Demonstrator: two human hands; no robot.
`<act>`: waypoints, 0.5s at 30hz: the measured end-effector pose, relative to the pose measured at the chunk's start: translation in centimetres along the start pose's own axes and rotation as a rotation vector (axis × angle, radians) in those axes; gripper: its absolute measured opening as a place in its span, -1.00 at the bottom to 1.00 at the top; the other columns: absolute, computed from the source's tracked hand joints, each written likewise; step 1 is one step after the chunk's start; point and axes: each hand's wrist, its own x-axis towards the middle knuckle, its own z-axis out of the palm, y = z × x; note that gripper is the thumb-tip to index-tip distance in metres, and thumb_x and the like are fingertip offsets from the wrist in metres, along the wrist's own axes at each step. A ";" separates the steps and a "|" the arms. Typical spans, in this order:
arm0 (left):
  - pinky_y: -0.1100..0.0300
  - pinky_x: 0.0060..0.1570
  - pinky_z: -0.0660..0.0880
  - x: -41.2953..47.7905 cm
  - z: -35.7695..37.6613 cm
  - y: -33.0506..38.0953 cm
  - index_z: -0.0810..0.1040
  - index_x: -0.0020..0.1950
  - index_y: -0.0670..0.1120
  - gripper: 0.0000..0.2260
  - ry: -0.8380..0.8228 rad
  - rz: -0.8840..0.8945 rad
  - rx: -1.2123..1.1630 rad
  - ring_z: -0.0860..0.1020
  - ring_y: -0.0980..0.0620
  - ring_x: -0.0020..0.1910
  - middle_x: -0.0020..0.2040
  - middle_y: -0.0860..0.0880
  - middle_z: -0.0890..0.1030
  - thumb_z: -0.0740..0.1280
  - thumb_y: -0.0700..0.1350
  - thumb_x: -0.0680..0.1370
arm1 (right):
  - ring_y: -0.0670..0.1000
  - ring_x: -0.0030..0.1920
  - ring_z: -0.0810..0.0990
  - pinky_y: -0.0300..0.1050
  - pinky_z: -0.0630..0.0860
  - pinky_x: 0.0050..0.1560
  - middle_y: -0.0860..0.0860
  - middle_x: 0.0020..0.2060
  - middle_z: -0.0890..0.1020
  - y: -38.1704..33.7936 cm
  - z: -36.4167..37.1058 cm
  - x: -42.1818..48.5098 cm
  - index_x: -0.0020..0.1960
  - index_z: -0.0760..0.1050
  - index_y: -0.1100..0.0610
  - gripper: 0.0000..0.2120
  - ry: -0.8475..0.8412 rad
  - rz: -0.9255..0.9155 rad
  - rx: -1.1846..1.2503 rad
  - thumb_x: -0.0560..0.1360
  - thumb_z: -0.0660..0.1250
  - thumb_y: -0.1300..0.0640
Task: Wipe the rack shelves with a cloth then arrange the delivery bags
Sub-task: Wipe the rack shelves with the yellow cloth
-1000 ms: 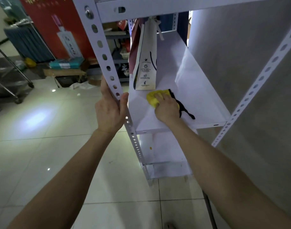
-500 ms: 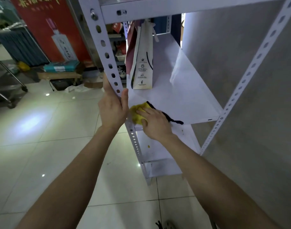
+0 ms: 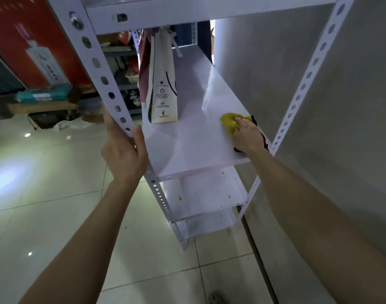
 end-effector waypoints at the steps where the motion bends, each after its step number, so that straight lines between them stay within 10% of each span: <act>1: 0.14 -0.21 0.39 -0.1 0.0 -0.1 0.07 0.70 -0.12 -0.39 -0.001 0.002 0.006 0.48 0.06 -0.20 0.03 0.18 0.45 0.15 0.16 0.77 | 0.20 0.53 0.37 0.00 0.20 0.55 0.21 0.52 0.44 -0.3 0.2 1.3 0.59 0.35 0.18 -0.53 -0.017 -0.013 0.007 0.70 0.16 0.15; 8: -0.11 -0.32 0.58 0.0 0.0 -1.5 0.02 0.68 -0.09 -0.39 -0.041 0.004 -0.016 0.58 -0.13 -0.33 -0.05 -0.04 0.61 0.14 0.20 0.76 | 0.19 0.50 0.41 0.03 0.34 0.49 0.09 0.55 0.41 -5.5 2.6 10.1 0.63 0.31 -0.06 -0.53 -0.128 -0.146 0.070 0.73 0.13 0.02; 15: 0.11 -0.29 0.43 -0.4 0.2 -1.0 0.02 0.66 -0.07 -0.40 -0.018 -0.028 -0.033 0.40 0.13 -0.31 -0.11 0.07 0.54 0.11 0.22 0.76 | 0.29 0.41 0.47 0.13 0.42 0.40 0.17 0.52 0.43 -6.1 3.8 4.1 0.62 0.32 0.02 -0.50 -0.089 -0.231 0.029 0.69 0.16 0.14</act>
